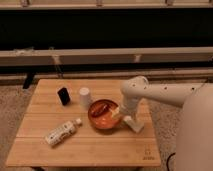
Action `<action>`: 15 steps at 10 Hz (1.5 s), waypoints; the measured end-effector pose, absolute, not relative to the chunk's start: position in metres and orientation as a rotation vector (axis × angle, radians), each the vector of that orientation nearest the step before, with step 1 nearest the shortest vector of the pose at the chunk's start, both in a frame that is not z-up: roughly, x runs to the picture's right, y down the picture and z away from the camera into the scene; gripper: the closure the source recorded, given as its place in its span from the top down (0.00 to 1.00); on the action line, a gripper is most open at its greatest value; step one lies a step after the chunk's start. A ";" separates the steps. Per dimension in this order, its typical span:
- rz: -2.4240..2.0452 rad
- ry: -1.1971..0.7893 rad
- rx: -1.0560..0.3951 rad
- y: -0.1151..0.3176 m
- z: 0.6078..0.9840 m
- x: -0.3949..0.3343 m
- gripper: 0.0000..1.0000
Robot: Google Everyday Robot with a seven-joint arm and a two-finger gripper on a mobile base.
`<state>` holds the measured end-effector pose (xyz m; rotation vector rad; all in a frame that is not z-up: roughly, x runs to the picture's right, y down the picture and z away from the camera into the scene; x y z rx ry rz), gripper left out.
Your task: Pick up the ceramic bowl
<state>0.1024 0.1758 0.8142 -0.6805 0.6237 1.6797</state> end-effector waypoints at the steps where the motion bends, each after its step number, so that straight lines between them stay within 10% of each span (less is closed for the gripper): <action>1: 1.681 0.625 -0.682 0.177 0.816 0.102 0.80; 9: 1.683 0.639 -0.694 0.183 0.821 0.102 0.08; 15: 1.675 0.596 -0.732 0.160 0.795 0.106 0.01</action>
